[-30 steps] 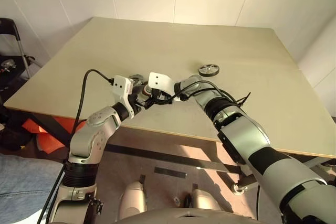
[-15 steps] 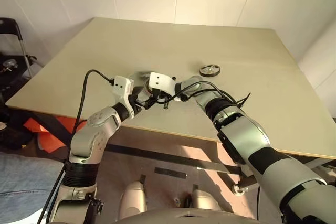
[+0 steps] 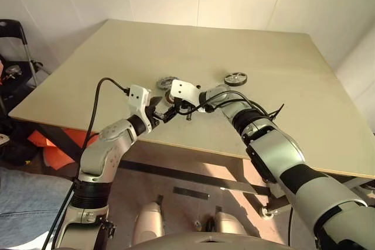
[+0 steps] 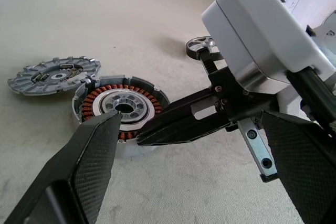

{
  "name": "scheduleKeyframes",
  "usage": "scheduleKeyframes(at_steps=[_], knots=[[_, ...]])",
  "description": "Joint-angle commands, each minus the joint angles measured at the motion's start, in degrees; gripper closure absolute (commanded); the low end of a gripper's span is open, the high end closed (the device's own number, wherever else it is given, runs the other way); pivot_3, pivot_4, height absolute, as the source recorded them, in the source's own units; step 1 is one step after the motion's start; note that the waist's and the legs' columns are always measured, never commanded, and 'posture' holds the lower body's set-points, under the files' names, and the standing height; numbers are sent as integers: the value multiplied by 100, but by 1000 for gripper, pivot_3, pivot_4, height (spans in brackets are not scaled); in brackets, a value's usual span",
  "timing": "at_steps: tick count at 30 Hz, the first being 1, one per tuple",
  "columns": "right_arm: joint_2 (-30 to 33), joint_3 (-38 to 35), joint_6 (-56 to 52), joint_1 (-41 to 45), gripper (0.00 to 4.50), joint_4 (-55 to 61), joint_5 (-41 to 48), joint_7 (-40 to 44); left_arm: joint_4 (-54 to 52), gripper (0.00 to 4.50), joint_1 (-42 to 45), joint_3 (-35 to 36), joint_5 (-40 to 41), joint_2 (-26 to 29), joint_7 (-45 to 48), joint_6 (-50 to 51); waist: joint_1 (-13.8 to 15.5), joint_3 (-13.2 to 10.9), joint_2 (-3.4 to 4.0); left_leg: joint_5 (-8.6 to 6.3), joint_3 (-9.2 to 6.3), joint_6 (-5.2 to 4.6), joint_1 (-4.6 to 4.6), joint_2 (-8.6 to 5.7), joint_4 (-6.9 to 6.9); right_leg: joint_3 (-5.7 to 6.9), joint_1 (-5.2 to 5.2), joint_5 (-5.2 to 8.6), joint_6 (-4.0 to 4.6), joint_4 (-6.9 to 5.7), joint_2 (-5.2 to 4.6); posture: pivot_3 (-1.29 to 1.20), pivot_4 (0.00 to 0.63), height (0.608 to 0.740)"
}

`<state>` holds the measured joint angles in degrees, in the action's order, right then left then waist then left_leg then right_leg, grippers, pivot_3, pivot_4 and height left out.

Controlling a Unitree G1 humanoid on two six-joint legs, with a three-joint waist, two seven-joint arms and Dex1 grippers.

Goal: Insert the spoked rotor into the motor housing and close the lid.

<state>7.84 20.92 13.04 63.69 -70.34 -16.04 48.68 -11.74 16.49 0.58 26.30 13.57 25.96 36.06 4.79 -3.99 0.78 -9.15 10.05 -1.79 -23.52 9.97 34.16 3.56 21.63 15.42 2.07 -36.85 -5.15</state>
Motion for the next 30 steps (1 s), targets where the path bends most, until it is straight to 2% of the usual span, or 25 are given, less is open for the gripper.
scheduleKeyframes(at_steps=[1, 11, 21, 30], knots=[[261, -65, -63, -89, 4472, 8, -79, -25, -179, 0, 182, 27, 38, 5, 66, -168, 41, -1, 1, 0, 0, 0, 2, 0, 0, 0, -3, 0, 0, 0, 0, 0, 0, 740], [355, -137, -124, -211, 4472, 77, -45, 26, -117, 0, 211, 5, 4, 1, 77, -192, 69, -2, 4, -1, -2, 1, 34, 0, -2, 0, -39, 0, 0, 1, 0, 0, 0, 740], [1239, -331, -196, -649, 4472, 832, 115, 469, -105, 0, 125, -59, -17, -51, 56, -278, 128, -3, 4, -2, 2, -2, 29, -10, 0, -1, -62, 1, -1, 9, -8, 0, 0, 740], [1975, -558, -835, -1524, 4472, 2435, 435, 907, -10, 0, 140, -161, -40, -115, 78, -333, 134, -3, 2, -1, 1, -3, 28, -8, 0, -1, -61, 2, -3, 15, -6, 0, 0, 740]])
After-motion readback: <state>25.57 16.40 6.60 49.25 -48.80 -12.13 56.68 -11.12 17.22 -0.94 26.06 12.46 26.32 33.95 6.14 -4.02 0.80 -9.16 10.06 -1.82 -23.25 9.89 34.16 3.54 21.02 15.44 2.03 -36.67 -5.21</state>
